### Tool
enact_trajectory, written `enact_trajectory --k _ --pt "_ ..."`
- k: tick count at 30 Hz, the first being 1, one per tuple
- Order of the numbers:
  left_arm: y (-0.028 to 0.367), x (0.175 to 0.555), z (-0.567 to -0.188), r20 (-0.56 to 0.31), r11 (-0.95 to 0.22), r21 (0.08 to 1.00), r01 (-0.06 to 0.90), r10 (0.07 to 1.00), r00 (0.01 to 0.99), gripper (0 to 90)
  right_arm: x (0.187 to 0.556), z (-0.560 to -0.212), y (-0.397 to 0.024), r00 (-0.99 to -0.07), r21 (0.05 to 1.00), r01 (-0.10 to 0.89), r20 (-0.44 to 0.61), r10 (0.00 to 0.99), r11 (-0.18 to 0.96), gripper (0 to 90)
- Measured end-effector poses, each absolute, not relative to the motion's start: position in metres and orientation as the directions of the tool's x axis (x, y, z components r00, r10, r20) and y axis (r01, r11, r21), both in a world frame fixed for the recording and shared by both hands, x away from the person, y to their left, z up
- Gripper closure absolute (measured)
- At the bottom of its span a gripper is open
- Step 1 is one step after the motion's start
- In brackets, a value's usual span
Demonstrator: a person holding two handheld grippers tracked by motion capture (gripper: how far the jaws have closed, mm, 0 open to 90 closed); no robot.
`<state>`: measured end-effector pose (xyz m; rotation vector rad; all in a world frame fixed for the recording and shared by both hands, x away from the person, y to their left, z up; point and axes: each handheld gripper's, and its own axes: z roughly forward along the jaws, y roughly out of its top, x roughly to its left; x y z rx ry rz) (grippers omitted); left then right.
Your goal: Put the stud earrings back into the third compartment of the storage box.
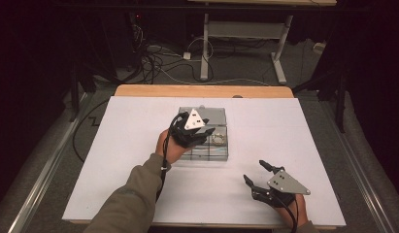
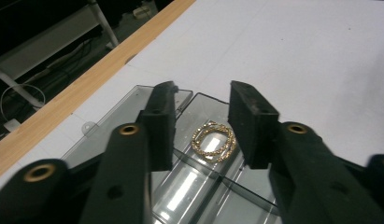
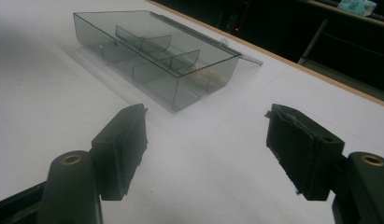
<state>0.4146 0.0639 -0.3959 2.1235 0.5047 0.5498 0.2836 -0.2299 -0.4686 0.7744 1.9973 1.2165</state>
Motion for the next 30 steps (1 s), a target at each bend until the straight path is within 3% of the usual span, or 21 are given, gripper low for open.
enact_trajectory --k 7,17,30 --pt "0.063 0.403 -0.397 0.249 -0.573 0.81 0.124 0.527 0.812 40.5 0.284 -0.469 -0.23 -0.604 0.908 0.147 -0.231 0.763 0.392 28.8" --pt "0.069 0.389 -0.399 0.273 -0.577 0.811 0.098 0.52 0.809 26.2 0.284 -0.469 -0.229 -0.603 0.904 0.148 -0.238 0.761 0.4 28.0" --pt "0.083 0.37 -0.402 0.312 -0.569 0.821 0.044 0.513 0.8 20.8 0.284 -0.469 -0.229 -0.601 0.903 0.145 -0.244 0.761 0.404 27.9"
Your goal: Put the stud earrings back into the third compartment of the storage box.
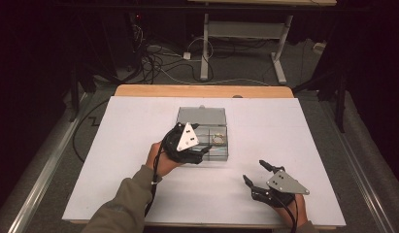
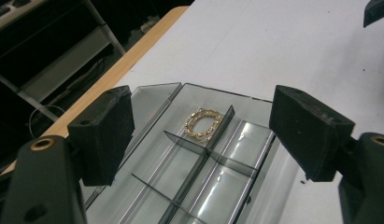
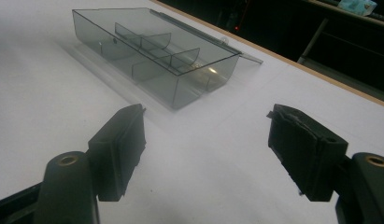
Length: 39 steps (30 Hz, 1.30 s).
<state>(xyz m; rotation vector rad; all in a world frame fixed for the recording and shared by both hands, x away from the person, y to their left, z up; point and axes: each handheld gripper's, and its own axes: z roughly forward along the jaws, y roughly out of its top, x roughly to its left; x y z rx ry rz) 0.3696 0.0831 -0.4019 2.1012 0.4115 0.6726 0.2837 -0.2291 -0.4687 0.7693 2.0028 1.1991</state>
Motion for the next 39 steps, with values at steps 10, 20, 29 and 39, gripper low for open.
enact_trajectory --k 10,20,29,39 --pt "0.105 0.354 -0.41 0.336 -0.572 0.819 0.04 0.536 0.774 20.7 0.283 -0.468 -0.229 -0.603 0.905 0.138 -0.246 0.759 0.403 27.8" --pt "0.125 0.337 -0.425 0.341 -0.565 0.824 0.047 0.56 0.755 20.7 0.283 -0.467 -0.229 -0.604 0.906 0.132 -0.248 0.757 0.402 27.5" --pt "0.144 0.324 -0.43 0.352 -0.551 0.834 0.039 0.585 0.731 20.7 0.282 -0.466 -0.229 -0.604 0.906 0.124 -0.254 0.755 0.404 27.5" --pt "0.164 0.312 -0.443 0.367 -0.57 0.819 0.063 0.606 0.706 20.7 0.282 -0.466 -0.23 -0.605 0.907 0.123 -0.253 0.755 0.402 27.5"
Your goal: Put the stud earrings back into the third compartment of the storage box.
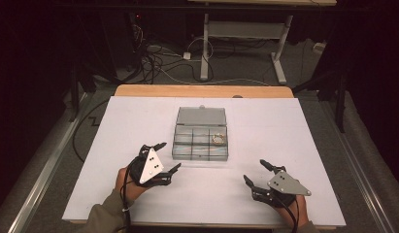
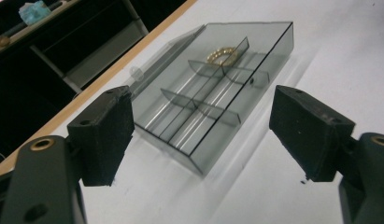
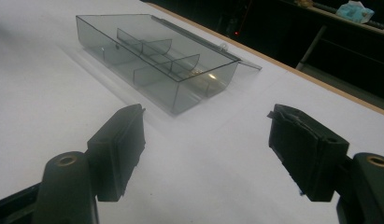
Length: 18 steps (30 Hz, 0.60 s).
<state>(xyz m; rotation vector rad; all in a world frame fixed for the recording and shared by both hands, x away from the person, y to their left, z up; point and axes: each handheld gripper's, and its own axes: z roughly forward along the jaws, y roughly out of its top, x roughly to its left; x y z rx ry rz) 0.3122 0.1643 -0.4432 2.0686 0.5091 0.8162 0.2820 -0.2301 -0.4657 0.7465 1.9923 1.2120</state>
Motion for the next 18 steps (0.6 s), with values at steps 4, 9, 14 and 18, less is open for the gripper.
enact_trajectory --k 4,9,14,18 --pt "0.172 0.308 -0.451 0.36 -0.576 0.813 0.086 0.614 0.703 20.7 0.282 -0.466 -0.23 -0.604 0.907 0.124 -0.251 0.756 0.401 27.5" --pt "0.184 0.3 -0.458 0.362 -0.567 0.817 0.106 0.646 0.672 20.7 0.283 -0.466 -0.231 -0.597 0.908 0.127 -0.252 0.762 0.4 27.6" --pt "0.195 0.294 -0.466 0.331 -0.549 0.824 0.14 0.667 0.668 20.8 0.283 -0.464 -0.235 -0.603 0.915 0.118 -0.242 0.76 0.385 31.4" --pt "0.202 0.29 -0.472 0.311 -0.554 0.813 0.179 0.674 0.67 20.7 0.284 -0.465 -0.234 -0.609 0.913 0.129 -0.235 0.757 0.387 31.9"
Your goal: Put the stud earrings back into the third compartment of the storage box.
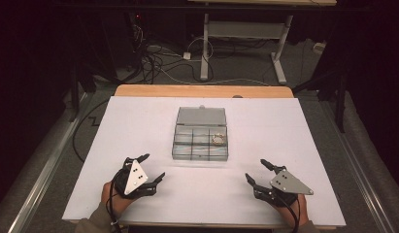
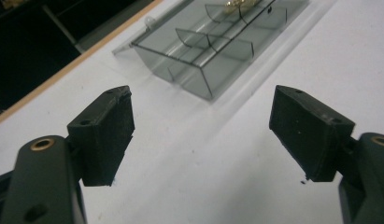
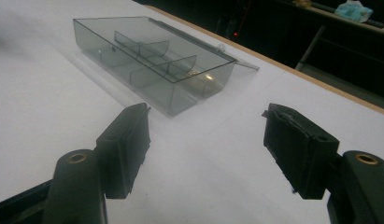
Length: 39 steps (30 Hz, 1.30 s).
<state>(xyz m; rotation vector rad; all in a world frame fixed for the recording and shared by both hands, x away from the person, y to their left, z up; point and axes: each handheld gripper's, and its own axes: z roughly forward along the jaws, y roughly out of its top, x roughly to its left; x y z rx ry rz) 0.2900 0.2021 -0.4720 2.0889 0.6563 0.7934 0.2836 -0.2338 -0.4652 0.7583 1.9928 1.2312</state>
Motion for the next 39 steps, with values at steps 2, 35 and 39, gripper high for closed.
enact_trajectory --k 2,35,39 --pt "0.205 0.288 -0.474 0.295 -0.559 0.804 0.202 0.67 0.681 21.1 0.284 -0.466 -0.233 -0.613 0.911 0.139 -0.23 0.756 0.389 31.4" --pt "0.227 0.289 -0.48 0.148 -0.563 0.752 0.343 0.651 0.744 86.5 0.29 -0.466 -0.23 -0.7 0.859 0.165 -0.244 0.671 0.484 90.0" --pt "0.229 0.289 -0.48 0.138 -0.554 0.755 0.351 0.657 0.741 86.5 0.292 -0.467 -0.231 -0.7 0.858 0.171 -0.24 0.673 0.484 90.0"
